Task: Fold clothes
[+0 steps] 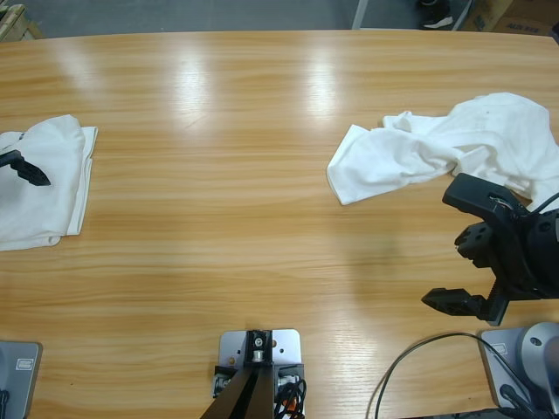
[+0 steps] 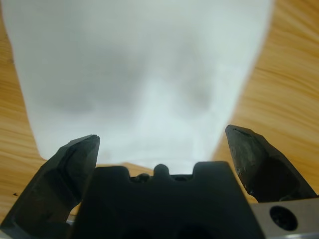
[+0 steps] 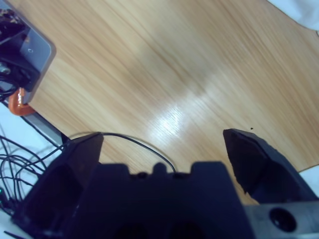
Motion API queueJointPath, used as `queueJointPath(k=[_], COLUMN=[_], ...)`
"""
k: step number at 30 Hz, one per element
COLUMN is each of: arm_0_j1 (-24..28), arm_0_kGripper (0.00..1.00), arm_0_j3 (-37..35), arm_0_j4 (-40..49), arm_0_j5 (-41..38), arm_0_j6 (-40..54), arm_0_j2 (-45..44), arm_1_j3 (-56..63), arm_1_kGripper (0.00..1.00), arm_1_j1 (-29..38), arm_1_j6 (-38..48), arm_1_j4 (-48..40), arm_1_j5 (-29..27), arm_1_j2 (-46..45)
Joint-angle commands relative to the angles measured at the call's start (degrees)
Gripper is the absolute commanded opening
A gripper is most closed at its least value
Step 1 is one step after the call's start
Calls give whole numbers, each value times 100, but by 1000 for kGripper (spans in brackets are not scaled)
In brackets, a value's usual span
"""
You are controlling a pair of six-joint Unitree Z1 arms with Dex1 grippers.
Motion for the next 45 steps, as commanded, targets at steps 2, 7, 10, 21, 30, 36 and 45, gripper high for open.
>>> queueJointPath(k=[2,7,10,21,30,36,45], arm_0_j1=[729,1202,1499,843,-1237,-2282,-3323], arm_0_kGripper=[1000,1000,1000,1000,1000,1000,1000], arm_0_j3=[-338,-972,-1533,-2531,-2630,-2568,-2783], arm_0_j4=[-147,-21,30,1025,2268,2152,1507], arm_0_j5=[-28,59,148,758,248,-133,-965], arm_0_j6=[386,875,1221,1750,1683,1471,2778], arm_0_j2=[1804,2305,2347,1637,-482,-67,373], arm_1_j3=[-37,-137,-125,-408,-1084,-821,-496], arm_1_kGripper=[1000,1000,1000,1000,987,849,671], arm_1_j1=[49,27,22,22,-475,-2876,-5663], arm_1_j6=[72,72,72,38,369,520,1436], arm_1_j4=[-103,-131,-131,-25,700,887,-739], arm_1_j5=[85,85,88,27,-742,-1058,415], arm_1_j2=[459,598,648,521,8,-71,1233])
